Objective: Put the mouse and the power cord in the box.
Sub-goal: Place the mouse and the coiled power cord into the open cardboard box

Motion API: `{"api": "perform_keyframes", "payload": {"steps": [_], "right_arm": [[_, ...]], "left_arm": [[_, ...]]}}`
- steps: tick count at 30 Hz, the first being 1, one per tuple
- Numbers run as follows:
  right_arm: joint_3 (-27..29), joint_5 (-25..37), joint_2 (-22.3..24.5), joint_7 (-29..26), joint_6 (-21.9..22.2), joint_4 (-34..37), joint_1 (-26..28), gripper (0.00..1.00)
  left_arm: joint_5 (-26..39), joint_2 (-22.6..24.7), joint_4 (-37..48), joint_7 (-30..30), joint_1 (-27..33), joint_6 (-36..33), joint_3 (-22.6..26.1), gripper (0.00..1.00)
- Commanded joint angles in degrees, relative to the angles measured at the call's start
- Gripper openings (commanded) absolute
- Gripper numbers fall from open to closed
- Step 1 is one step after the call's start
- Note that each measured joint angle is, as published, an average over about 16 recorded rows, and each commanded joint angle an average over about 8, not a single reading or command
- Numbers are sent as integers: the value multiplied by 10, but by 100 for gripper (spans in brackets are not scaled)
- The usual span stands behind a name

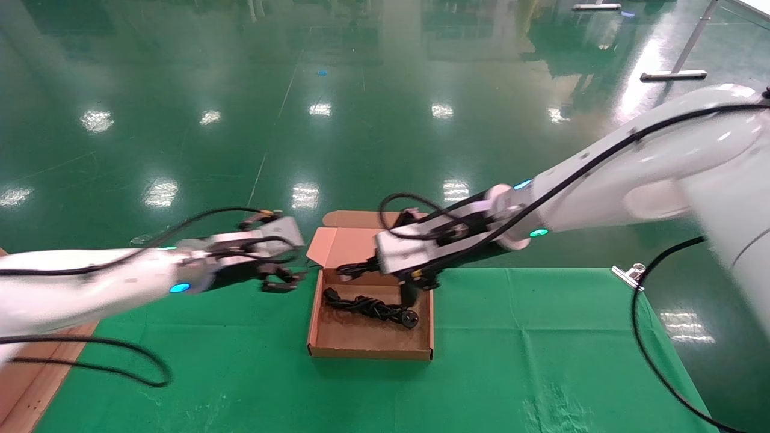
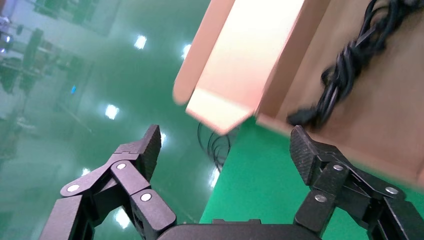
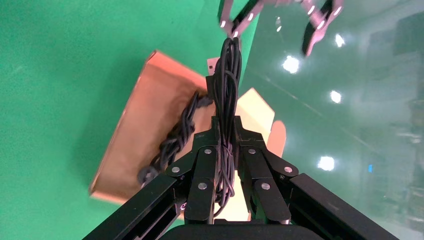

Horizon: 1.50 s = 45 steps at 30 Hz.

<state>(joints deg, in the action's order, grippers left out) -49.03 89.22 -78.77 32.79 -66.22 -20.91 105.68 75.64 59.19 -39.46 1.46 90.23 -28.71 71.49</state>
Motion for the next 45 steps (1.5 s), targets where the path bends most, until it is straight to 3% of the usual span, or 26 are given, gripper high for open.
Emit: {"api": "perform_keyframes", "payload": {"steps": [1, 7, 12, 21, 30, 32, 39, 40, 45], "right_arm": [[-13, -6, -1, -24, 17, -37, -15, 0], [-81, -37, -2, -73, 141, -126, -60, 0], [-148, -60, -2, -109, 208, -174, -79, 0], [-246, -77, 0, -147, 270, -180, -92, 0], [-303, -73, 2, -140, 304, -153, -99, 0], [-311, -72, 2, -135, 310, -151, -101, 9], [-328, -75, 2, -130, 323, -150, -107, 94], [-330, -76, 2, -130, 324, -150, -107, 100], [-329, -76, 2, -130, 324, -150, -108, 100]], "left_arm": [[-20, -36, -25, -14, -5, -9, -14, 100], [-74, -114, -62, -53, -38, -28, -50, 100], [-107, -147, -63, -88, -64, -38, -72, 100], [-134, -154, -24, -128, -90, -53, -87, 100], [-145, -146, 2, -151, -92, -65, -96, 100], [-147, -145, 5, -154, -91, -67, -97, 100], [-151, -144, 13, -162, -92, -72, -101, 100], [-152, -144, 14, -162, -93, -72, -101, 100], [-152, -144, 14, -162, -92, -73, -101, 100]]}}
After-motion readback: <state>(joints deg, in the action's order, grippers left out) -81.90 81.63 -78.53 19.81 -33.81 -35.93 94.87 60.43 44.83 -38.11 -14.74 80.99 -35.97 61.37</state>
